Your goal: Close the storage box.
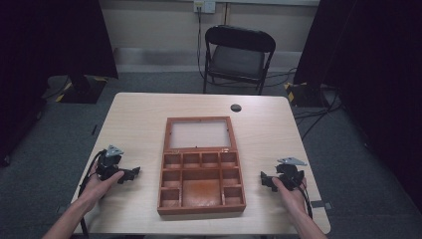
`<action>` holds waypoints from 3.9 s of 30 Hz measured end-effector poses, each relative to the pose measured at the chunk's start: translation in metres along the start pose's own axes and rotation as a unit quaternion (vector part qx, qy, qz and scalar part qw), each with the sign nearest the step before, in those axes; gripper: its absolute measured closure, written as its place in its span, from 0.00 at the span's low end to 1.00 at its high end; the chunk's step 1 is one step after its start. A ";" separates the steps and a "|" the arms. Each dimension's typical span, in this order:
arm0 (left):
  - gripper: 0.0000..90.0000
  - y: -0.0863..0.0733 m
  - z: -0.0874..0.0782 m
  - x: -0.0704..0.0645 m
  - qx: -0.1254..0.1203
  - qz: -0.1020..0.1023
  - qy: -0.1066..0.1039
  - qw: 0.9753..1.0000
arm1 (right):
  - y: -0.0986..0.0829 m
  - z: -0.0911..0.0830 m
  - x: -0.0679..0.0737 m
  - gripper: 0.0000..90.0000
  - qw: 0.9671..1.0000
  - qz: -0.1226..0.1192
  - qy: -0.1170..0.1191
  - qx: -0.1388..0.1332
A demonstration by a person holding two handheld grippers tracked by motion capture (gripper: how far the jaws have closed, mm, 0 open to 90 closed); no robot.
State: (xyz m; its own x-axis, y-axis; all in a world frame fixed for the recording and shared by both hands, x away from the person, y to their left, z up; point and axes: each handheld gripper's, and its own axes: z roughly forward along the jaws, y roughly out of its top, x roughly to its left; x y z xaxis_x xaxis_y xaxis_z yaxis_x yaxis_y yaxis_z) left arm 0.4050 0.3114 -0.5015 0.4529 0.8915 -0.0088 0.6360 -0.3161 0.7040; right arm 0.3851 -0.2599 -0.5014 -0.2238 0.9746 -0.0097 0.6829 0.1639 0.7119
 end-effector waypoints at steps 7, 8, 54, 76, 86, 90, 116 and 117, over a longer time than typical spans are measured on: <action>0.19 0.010 -0.005 -0.004 0.006 0.001 0.009 1.000 | 0.000 -0.001 -0.001 0.00 1.000 0.001 0.004 0.000; 0.19 0.010 -0.005 -0.004 0.006 0.001 0.009 1.000 | 0.000 -0.001 -0.001 0.00 1.000 0.001 0.004 0.000; 0.23 0.123 0.014 -0.034 -0.071 -0.038 -0.075 0.994 | 0.125 0.017 0.041 0.17 0.986 -0.046 0.142 -0.071; 0.19 0.109 0.053 -0.053 -0.009 -0.048 -0.119 0.992 | 0.121 0.070 0.069 0.15 0.979 -0.032 0.202 0.008; 0.10 0.108 0.062 -0.055 -0.006 -0.065 -0.126 0.990 | 0.117 0.083 0.063 0.11 0.967 0.037 0.249 0.031; 0.01 0.107 0.068 -0.050 0.001 -0.086 -0.134 0.987 | 0.117 0.089 0.068 0.11 0.961 0.045 0.271 0.030; 0.06 0.103 0.077 -0.039 0.006 -0.116 -0.200 0.973 | 0.118 0.091 0.078 0.17 0.965 0.031 0.259 0.004; 0.08 0.104 0.077 -0.039 0.005 -0.117 -0.201 0.973 | 0.118 0.090 0.079 0.17 0.966 0.031 0.258 0.002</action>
State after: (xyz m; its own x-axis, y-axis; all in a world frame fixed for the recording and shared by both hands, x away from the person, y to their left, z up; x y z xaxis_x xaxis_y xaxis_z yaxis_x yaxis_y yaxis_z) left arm 0.5010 0.2186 -0.4826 0.5018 0.7409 -0.4463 0.7559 -0.1248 0.6427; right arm 0.5105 -0.1503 -0.4816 -0.4993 0.7762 0.3849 0.7086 0.1101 0.6970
